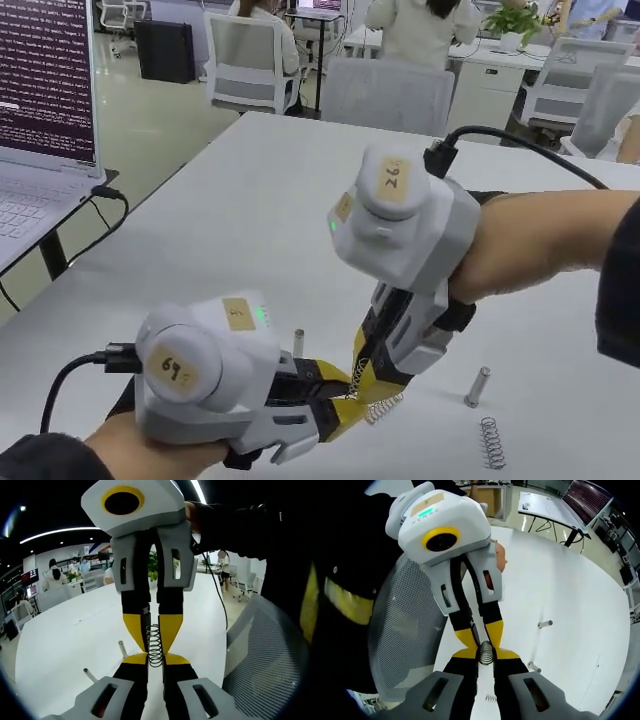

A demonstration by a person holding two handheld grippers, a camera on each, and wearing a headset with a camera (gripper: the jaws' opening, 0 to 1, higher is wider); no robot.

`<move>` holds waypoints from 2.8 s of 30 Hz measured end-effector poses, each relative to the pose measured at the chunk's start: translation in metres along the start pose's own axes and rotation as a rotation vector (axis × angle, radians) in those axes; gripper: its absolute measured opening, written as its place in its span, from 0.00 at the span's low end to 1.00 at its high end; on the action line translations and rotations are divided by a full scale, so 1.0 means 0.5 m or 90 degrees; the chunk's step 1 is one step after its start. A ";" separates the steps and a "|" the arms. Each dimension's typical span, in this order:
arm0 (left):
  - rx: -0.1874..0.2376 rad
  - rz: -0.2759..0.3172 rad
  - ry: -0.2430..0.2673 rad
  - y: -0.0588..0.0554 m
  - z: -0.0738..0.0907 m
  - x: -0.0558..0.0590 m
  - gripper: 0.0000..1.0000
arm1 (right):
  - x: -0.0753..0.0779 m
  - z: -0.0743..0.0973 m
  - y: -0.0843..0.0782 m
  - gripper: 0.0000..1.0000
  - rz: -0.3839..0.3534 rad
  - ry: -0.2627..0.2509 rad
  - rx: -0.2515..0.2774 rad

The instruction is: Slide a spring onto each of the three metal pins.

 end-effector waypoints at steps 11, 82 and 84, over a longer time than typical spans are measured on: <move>-0.011 0.001 -0.001 -0.007 0.001 -0.002 0.04 | 0.002 0.003 0.002 0.08 0.003 -0.011 -0.001; -0.028 0.102 0.032 -0.020 0.052 0.011 0.73 | 0.019 0.001 0.008 0.08 0.017 -0.007 0.012; -0.031 0.099 0.031 -0.022 0.051 0.012 0.74 | 0.018 0.000 0.008 0.08 0.013 -0.007 0.010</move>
Point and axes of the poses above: the centre of the closed fingertips' face, and the gripper's own axes: z roughly backward along the fingers, x roughly to its right, y roughly out of its top, the point moved 8 cm from there along z, roughly backward along the fingers, and after that the axes turned 10 degrees about -z, right-handed, at the moved point
